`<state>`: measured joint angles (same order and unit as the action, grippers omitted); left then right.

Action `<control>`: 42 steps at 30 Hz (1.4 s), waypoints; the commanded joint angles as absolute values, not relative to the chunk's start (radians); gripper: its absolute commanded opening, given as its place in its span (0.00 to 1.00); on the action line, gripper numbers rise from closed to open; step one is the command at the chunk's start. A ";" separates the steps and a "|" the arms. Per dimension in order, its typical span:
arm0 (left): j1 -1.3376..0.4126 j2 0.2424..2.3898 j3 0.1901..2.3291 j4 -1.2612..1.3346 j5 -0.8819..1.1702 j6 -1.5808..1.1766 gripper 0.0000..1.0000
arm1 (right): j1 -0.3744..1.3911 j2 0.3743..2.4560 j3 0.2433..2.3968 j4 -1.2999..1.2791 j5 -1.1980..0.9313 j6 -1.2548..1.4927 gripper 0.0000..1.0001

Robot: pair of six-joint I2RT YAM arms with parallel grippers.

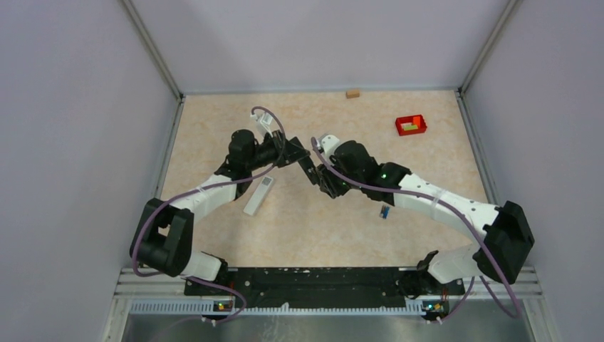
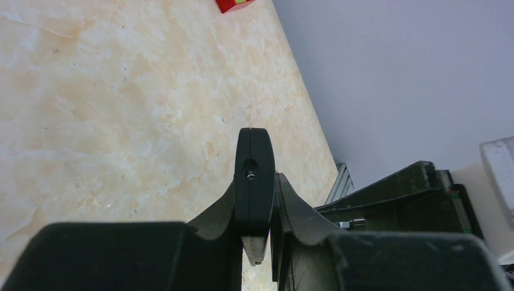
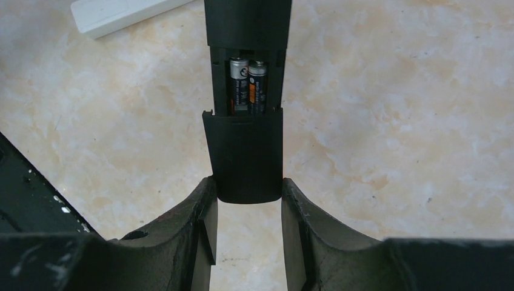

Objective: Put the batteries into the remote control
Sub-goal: Load the battery cover into the remote control.

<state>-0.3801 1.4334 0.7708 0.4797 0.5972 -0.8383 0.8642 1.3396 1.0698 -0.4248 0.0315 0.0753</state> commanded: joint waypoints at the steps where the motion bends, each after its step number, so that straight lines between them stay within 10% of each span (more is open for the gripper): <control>1: -0.384 1.422 0.755 0.566 0.628 -0.829 0.00 | 0.900 1.389 1.133 -0.361 0.059 0.092 0.27; 42: -0.395 1.388 0.726 0.610 0.672 -0.821 0.00 | 0.903 1.496 1.212 -0.391 0.025 0.159 0.27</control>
